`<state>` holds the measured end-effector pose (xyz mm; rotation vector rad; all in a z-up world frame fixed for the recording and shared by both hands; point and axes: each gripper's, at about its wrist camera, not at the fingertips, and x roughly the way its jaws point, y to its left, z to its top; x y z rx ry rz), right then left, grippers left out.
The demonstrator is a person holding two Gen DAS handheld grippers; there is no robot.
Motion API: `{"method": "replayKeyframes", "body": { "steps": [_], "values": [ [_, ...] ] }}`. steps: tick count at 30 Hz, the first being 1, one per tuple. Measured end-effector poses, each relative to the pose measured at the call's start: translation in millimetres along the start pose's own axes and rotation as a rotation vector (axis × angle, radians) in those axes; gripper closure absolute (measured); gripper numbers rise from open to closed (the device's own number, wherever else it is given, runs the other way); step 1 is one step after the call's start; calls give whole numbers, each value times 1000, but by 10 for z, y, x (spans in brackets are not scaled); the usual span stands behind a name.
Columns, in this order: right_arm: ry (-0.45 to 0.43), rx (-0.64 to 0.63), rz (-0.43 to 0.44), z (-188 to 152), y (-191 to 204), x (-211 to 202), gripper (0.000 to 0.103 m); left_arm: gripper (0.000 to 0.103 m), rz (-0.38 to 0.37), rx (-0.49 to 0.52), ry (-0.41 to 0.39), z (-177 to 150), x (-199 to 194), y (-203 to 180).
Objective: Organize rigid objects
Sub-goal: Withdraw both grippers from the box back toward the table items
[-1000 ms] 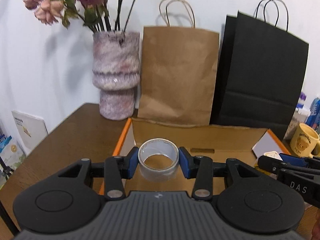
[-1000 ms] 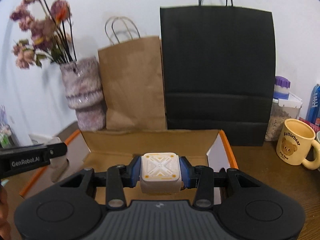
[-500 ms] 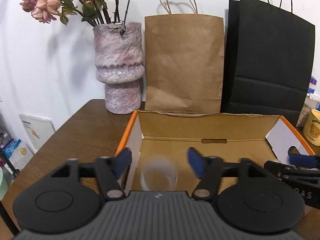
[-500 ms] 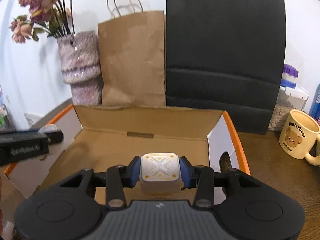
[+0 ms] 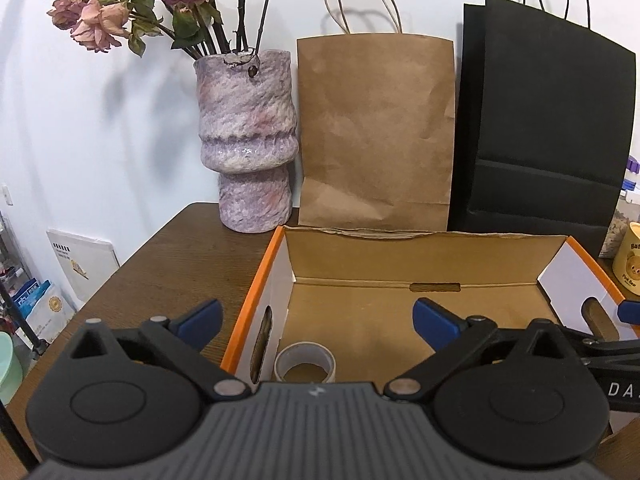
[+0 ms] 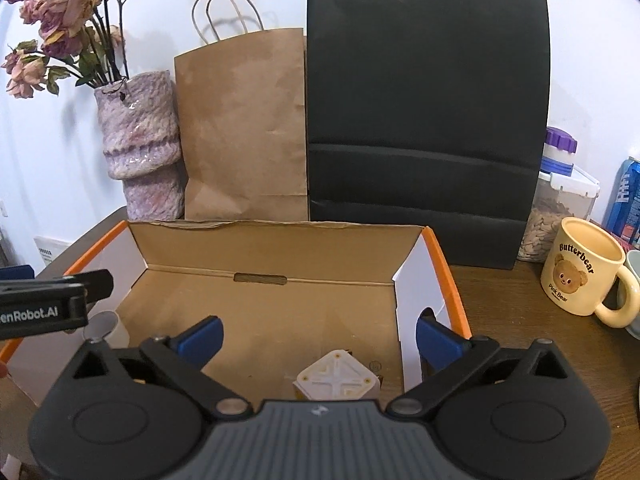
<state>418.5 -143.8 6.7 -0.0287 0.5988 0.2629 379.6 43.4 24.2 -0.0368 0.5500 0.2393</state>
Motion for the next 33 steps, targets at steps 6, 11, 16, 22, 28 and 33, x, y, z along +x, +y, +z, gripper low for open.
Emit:
{"method": "replayKeyframes", "body": {
  "steps": [6,11,16,22,28,33],
  "values": [
    [-24,-2,-5,24,0,-120,0,0,-19,-16,-21,31,-130,17],
    [-42,-10,-16,22,-12,-259,0,0,-31,-25,-39,46,-296,42],
    [-84,-12,-13,-20,-29,-528,0,0,-49,-50,-70,29,-551,119],
    [-142,-17,-5,-121,-50,-945,0,0,-69,-63,-93,-54,-897,190],
    [-187,-19,4,-277,-66,-1376,0,0,-91,-51,-103,-197,-1244,251],
    [-218,-18,14,-413,-56,-1698,0,0,-104,-49,-116,-326,-1534,311]
  ]
}}
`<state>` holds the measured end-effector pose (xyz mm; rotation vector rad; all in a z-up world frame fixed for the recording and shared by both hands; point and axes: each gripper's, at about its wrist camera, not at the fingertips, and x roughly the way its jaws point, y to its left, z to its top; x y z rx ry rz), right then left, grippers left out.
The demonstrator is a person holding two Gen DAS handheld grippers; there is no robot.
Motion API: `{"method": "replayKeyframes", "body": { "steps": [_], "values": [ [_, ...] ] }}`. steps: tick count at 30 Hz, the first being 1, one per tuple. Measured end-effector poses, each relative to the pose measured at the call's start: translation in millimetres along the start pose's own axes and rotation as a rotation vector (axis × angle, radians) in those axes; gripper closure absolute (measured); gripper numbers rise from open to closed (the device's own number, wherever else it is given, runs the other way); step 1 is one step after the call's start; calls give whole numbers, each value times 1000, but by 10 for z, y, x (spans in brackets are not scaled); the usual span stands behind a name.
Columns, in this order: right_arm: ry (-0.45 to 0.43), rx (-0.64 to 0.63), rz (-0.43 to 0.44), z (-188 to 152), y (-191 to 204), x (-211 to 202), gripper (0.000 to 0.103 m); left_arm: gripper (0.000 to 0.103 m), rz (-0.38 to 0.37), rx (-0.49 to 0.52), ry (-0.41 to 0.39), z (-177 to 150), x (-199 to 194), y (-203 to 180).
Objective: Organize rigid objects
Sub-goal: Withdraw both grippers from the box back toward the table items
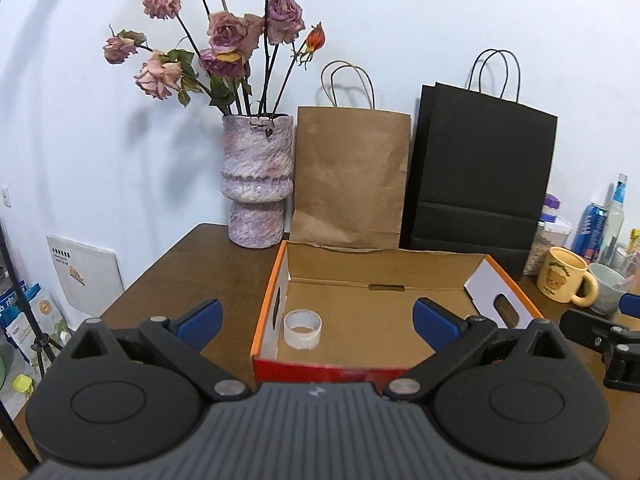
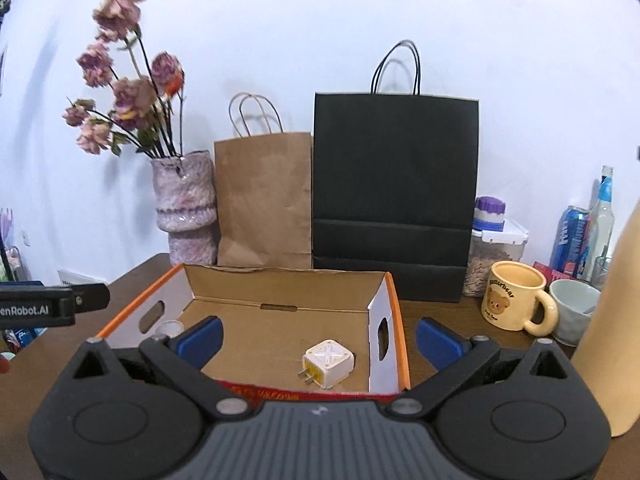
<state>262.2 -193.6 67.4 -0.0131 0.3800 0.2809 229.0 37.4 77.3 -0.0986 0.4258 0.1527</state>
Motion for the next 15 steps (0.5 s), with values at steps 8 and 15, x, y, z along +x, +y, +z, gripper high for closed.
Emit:
{"method": "replayKeyframes", "body": {
  "steps": [8,15],
  "values": [
    [7,-11,-5,-313,44,-481,0,0,-16,-10,12,-240,-373,126],
    [35,-31,-13,-660,84,-846,0,0,-29,6,25,-499,-663,177]
  ]
}}
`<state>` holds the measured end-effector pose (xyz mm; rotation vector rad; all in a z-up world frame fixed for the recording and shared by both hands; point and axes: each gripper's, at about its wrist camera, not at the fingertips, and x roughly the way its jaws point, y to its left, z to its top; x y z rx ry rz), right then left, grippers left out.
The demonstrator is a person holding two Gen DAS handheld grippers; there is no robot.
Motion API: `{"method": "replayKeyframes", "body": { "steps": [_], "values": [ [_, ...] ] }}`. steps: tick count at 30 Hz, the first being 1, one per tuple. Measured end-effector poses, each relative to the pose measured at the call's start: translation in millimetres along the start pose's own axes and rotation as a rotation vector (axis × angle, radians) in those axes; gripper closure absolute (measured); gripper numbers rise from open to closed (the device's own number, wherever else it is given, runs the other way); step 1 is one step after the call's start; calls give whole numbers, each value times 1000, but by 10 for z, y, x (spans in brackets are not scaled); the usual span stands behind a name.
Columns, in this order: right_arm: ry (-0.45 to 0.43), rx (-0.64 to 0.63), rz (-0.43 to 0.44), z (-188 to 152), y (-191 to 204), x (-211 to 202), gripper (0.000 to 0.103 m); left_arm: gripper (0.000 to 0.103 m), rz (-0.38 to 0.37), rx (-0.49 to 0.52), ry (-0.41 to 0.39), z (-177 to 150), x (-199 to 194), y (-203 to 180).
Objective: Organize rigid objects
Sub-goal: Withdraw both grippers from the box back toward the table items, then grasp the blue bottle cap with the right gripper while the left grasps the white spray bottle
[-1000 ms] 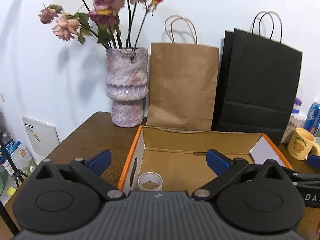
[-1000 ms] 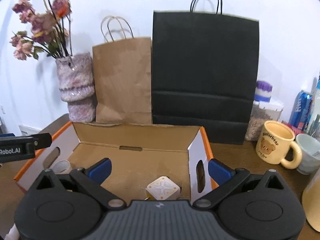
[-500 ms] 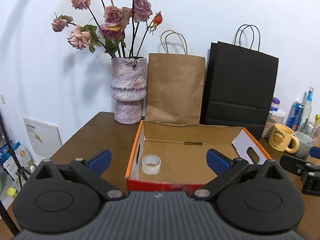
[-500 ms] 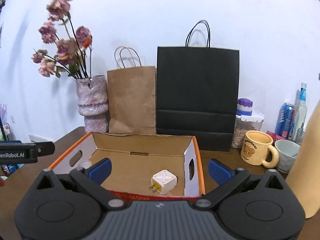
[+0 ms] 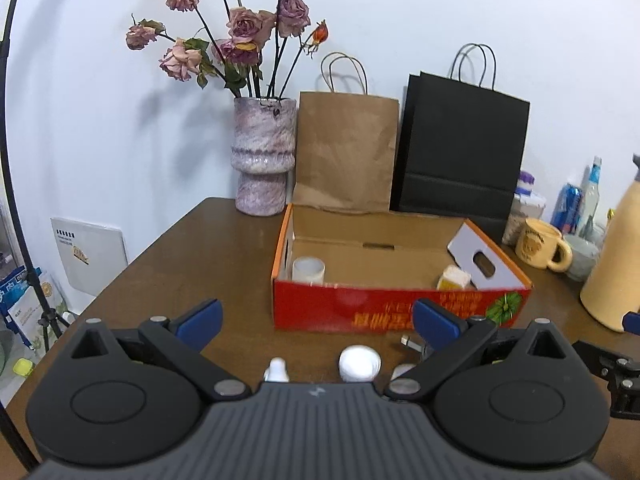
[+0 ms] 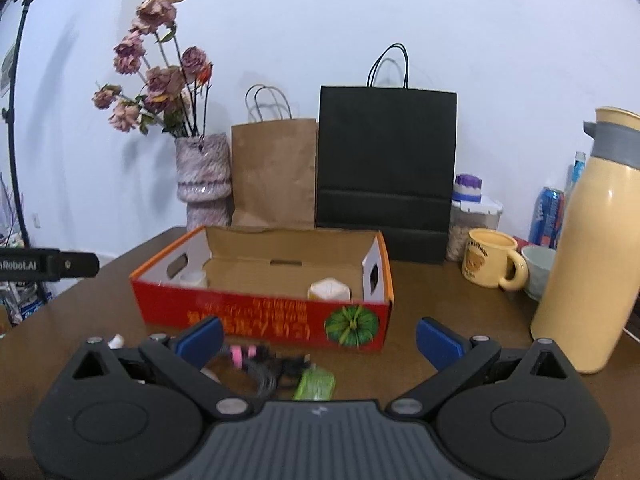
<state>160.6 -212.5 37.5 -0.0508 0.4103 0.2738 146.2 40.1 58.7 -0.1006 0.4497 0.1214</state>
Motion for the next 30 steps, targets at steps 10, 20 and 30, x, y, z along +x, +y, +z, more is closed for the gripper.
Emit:
{"method": "replayKeyframes", "body": {
  "steps": [10,20,30],
  "values": [
    [63,-26,26,-445,142,-288,0,0,6,34,56,-360,-189,61],
    [178,-10,66,-893,305,-306,0,0,-23,37,173,-826,-206,153],
    [200,-28,57,-984,397,-276,11,0,-17,30,178,-950,-255,243]
  ]
}}
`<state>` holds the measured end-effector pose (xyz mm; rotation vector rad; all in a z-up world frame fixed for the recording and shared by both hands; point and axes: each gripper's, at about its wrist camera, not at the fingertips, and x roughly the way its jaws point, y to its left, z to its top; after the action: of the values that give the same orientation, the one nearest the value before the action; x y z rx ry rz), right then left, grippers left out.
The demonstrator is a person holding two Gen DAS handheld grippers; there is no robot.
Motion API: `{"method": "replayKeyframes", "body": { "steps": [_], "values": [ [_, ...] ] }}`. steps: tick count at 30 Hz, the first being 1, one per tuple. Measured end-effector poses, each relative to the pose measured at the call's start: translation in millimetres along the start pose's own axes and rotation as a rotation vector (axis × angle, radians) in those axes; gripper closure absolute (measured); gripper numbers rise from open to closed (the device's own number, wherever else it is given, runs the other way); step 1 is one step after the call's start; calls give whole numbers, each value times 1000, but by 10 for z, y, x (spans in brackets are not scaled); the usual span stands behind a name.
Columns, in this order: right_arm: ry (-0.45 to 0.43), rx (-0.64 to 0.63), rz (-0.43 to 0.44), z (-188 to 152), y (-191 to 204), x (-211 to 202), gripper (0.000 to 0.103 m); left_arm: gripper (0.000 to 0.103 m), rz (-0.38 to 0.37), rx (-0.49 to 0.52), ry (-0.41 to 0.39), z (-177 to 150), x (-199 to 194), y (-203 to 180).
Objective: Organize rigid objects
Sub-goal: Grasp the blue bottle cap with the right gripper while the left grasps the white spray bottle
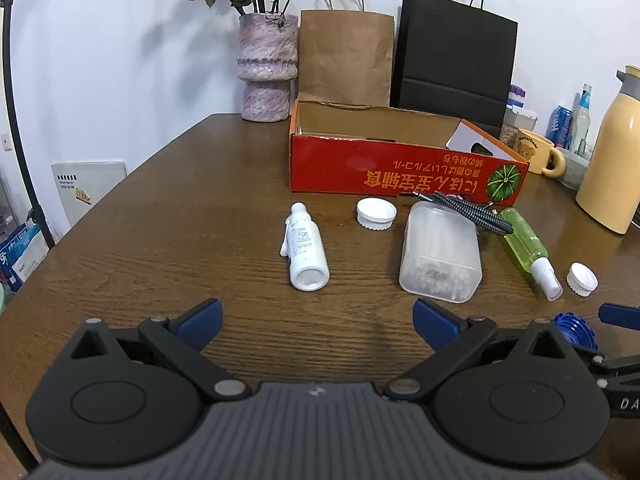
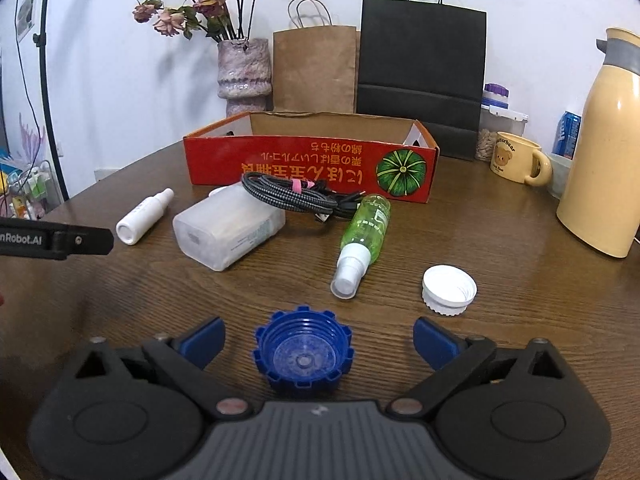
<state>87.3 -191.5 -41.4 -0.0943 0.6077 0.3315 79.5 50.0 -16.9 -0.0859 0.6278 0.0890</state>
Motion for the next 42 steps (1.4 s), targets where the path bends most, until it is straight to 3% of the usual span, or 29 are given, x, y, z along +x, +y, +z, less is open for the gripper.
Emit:
{"method": "replayKeyframes", "body": {
  "steps": [2,4,5,12,23,35,42],
  "values": [
    [3,13,-7,1,-11,9,19,0,-4,-1,4,-13,2,8],
    [5,13,7,-2,-15,9,49,0,-2,-1,7,-16,15,15],
    [2,12,17,-5,-9,0,50,0,-2,-2,8,-19,15,20],
    [-50,-14,38,41,35,-95,51,0,11,-9,2,18,37,51],
    [-123,-1,-7,305,-75,-94,51,0,80,14,-16,290,213,156],
    [-187,23,-52,803,-270,229,51,0,128,-9,28,636,788,106],
    [-213,80,-87,833,-386,479,51,15,141,-19,78,582,1003,133]
  ]
}}
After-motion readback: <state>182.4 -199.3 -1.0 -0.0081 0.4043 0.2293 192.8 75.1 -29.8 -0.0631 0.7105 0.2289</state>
